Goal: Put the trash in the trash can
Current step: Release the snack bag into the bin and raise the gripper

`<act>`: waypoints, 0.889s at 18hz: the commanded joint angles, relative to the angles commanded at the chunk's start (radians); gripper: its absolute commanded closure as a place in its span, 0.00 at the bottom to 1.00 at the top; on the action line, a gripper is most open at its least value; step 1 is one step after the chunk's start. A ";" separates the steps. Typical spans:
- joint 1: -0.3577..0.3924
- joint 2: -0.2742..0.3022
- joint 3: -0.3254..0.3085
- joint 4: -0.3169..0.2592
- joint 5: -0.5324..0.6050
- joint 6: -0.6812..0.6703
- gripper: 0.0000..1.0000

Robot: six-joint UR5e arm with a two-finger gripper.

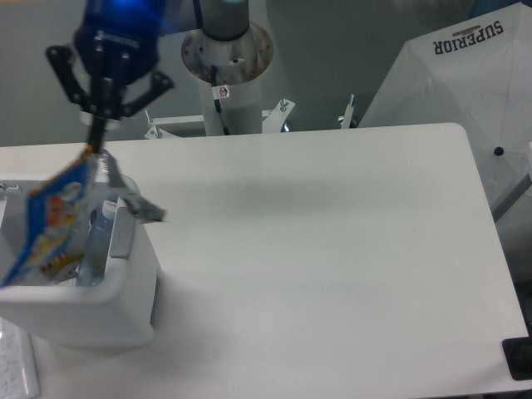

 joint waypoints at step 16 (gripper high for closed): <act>-0.013 -0.041 -0.017 0.006 0.011 0.066 0.00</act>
